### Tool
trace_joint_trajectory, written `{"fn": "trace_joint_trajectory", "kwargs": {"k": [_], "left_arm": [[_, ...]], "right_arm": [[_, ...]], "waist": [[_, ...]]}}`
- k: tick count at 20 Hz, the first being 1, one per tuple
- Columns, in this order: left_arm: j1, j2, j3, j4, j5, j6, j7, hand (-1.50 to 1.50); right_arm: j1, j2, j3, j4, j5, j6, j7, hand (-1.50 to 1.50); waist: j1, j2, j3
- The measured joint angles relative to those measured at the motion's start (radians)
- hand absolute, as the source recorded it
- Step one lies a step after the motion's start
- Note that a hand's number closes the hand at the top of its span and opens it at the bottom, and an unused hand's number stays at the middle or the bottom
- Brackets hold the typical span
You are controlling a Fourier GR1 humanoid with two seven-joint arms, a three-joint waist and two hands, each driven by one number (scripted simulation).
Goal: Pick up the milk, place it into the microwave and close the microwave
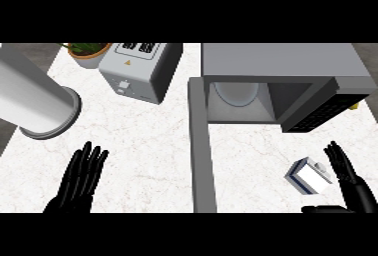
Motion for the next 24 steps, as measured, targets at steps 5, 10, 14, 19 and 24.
{"fn": "trace_joint_trajectory", "kwargs": {"k": [5, 10, 14, 19, 24], "left_arm": [[0.038, 0.033, 0.034, -0.026, 0.035, -0.039, -0.009, -1.50], [0.030, 0.045, 0.070, -0.011, 0.060, -0.063, -0.014, -1.50], [0.038, 0.058, 0.097, -0.012, 0.082, -0.088, -0.023, -1.50], [0.043, 0.079, 0.142, 0.000, 0.114, -0.126, -0.035, -1.50], [0.014, 0.080, 0.166, 0.026, 0.125, -0.134, -0.032, -1.50]], "right_arm": [[-0.097, -0.004, -0.006, 0.160, 0.015, -0.054, -0.057, 1.50], [-0.192, -0.018, -0.028, 0.301, 0.014, -0.090, -0.091, 1.50], [-0.234, -0.035, -0.035, 0.387, 0.036, -0.135, -0.129, 1.50], [-0.276, -0.019, -0.029, 0.452, 0.070, -0.220, -0.129, 1.50], [-0.322, 0.095, -0.043, 0.451, 0.080, -0.436, -0.088, 1.50]], "waist": [[0.002, 0.001, 0.000], [0.005, 0.001, 0.000], [0.008, 0.001, -0.002], [0.006, -0.002, -0.008], [0.001, 0.000, -0.007]]}}
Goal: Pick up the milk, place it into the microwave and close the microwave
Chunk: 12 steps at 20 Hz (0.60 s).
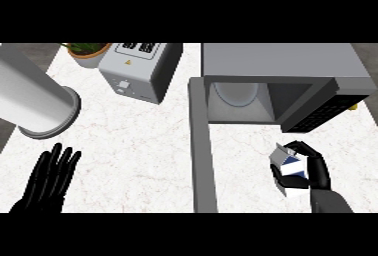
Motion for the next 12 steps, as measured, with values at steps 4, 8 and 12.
{"fn": "trace_joint_trajectory", "kwargs": {"k": [4, 8, 12], "left_arm": [[0.038, 0.004, 0.010, -0.022, 0.012, -0.021, -0.008, -1.50], [0.053, 0.010, 0.040, -0.021, 0.032, -0.039, -0.010, -1.50], [0.044, 0.003, 0.055, 0.009, 0.031, -0.056, -0.018, -1.50]], "right_arm": [[-0.016, 0.060, -0.015, -0.015, -0.028, -0.014, -0.024, 1.50], [-0.032, 0.112, -0.006, -0.040, -0.048, 0.000, -0.029, 1.50], [-0.022, 0.158, 0.033, -0.101, -0.072, 0.009, -0.021, 1.50]], "waist": [[0.000, -0.001, 0.001], [-0.002, -0.001, 0.003], [-0.007, -0.002, 0.004]]}}
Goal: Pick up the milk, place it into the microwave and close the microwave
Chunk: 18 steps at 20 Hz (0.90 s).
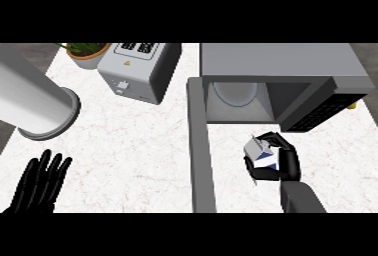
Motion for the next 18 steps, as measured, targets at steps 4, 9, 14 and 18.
{"fn": "trace_joint_trajectory", "kwargs": {"k": [4, 9, 14, 18], "left_arm": [[0.012, 0.013, 0.034, -0.015, 0.029, -0.023, 0.019, -1.50], [-0.001, -0.009, 0.041, 0.014, 0.008, -0.029, 0.011, -1.50], [0.008, -0.019, 0.058, 0.036, 0.002, -0.057, -0.008, -1.50], [0.004, -0.018, 0.081, 0.038, 0.013, -0.077, 0.008, -1.50]], "right_arm": [[0.034, 0.025, 0.110, -0.108, -0.072, -0.016, 0.027, 1.50], [0.079, 0.035, 0.228, -0.294, -0.111, -0.112, 0.131, 1.50], [0.054, 0.038, 0.286, -0.378, -0.106, -0.237, 0.250, 1.50], [0.017, 0.037, 0.305, -0.424, -0.078, -0.290, 0.363, 1.50]], "waist": [[-0.003, -0.002, 0.001], [-0.006, -0.002, 0.001], [-0.002, -0.001, 0.001], [-0.002, 0.000, 0.001]]}}
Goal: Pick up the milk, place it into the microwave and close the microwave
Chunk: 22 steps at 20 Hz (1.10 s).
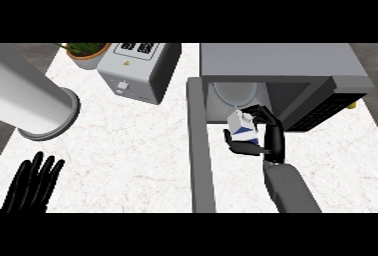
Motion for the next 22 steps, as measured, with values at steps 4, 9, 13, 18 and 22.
{"fn": "trace_joint_trajectory", "kwargs": {"k": [4, 9, 13, 18, 22], "left_arm": [[-0.020, -0.002, 0.021, 0.021, 0.011, -0.021, 0.003, -1.50], [-0.046, -0.005, 0.031, 0.048, 0.002, -0.031, 0.004, -1.50], [-0.056, -0.002, 0.037, 0.058, 0.003, -0.045, 0.008, -1.50], [-0.096, -0.001, 0.040, 0.085, 0.005, -0.053, 0.016, -1.50], [-0.104, 0.006, 0.044, 0.077, -0.003, -0.049, 0.030, -1.50]], "right_arm": [[-0.108, -0.016, -0.024, 0.080, 0.026, -0.033, 0.063, 1.50], [-0.253, -0.052, -0.049, 0.251, 0.080, -0.084, 0.106, 1.50], [-0.368, -0.090, -0.069, 0.394, 0.123, -0.135, 0.136, 1.50], [-0.495, -0.134, -0.111, 0.568, 0.145, -0.182, 0.131, 1.50], [-0.556, -0.172, -0.118, 0.663, 0.176, -0.245, 0.140, 1.50]], "waist": [[0.004, 0.002, 0.000], [0.013, 0.006, 0.000], [0.022, 0.009, 0.001], [0.041, 0.019, 0.002], [0.058, 0.025, 0.002]]}}
